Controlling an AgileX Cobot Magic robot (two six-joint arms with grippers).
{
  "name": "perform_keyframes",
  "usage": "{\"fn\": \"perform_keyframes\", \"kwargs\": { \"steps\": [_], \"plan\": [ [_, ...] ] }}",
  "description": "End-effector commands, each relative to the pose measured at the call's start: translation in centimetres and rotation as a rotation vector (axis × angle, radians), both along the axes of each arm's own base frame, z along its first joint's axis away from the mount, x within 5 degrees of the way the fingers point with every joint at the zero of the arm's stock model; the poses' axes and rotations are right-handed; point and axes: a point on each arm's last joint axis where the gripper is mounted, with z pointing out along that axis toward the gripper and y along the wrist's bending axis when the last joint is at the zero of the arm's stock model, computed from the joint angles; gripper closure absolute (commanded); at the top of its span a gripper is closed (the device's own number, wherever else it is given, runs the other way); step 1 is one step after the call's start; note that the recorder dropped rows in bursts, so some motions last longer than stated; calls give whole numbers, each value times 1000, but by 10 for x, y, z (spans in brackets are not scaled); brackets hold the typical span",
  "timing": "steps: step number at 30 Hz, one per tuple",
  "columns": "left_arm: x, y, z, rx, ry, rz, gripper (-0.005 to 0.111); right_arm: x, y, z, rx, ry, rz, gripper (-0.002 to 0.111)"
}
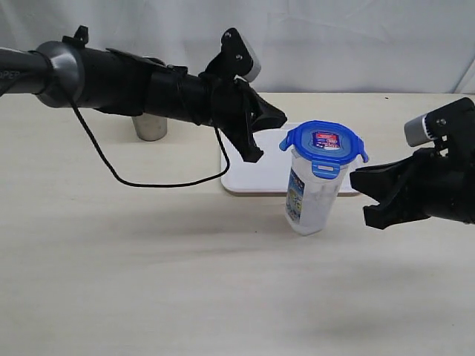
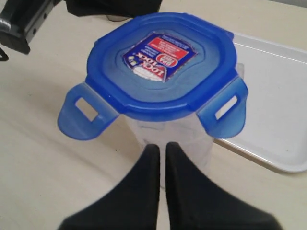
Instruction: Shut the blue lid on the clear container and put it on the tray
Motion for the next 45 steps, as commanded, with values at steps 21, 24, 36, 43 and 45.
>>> {"fn": "perform_keyframes", "kwargs": {
  "steps": [21,24,36,43,45],
  "plan": [
    [-8,1,5,50,-23,-62,107,5,-7,-2,-48,-27,-75,104],
    [-9,2,6,74,-16,-65,107,6,-10,-2,-54,-28,-102,104],
    [-12,5,2,124,27,-75,107,8,-10,-1,-54,-53,-113,104],
    [-4,6,8,116,-28,3,107,12,-11,-10,-57,-22,-116,104],
    [-3,5,11,82,-48,10,107,12,-10,-10,-56,-23,-115,104]
  ]
}}
